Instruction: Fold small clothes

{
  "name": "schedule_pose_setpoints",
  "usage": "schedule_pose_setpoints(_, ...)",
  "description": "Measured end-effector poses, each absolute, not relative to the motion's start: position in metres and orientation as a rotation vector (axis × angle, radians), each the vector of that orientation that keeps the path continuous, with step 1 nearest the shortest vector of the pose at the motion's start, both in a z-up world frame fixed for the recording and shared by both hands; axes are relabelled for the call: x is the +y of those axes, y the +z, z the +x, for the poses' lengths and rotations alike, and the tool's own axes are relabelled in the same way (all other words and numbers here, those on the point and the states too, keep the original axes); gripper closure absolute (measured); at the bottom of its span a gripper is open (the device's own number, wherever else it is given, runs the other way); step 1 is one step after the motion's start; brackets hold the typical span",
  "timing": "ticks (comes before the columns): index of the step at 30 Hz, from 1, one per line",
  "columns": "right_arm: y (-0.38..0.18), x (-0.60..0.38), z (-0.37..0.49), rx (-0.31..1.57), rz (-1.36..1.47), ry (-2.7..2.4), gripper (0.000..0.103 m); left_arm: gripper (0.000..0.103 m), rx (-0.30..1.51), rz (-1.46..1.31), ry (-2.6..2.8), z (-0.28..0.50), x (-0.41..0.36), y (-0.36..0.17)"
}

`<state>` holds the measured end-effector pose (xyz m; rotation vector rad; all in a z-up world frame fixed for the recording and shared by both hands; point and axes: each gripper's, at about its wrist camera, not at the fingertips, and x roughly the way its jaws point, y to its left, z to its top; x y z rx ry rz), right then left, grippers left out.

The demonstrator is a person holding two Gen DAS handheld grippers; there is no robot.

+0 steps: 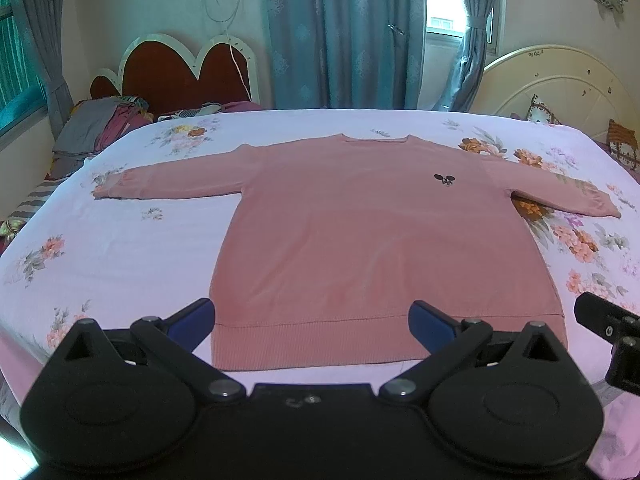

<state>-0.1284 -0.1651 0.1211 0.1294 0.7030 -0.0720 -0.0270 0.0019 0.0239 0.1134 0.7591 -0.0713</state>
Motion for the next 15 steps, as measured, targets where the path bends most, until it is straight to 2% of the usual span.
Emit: schedule_pose_setpoints(15, 0.119, -0.1666, -0.1262, 0.705, 0.131, -0.068, 0.0, 0.0, 0.759, 0.109, -0.071, -0.0266, 0.0019, 0.0234)
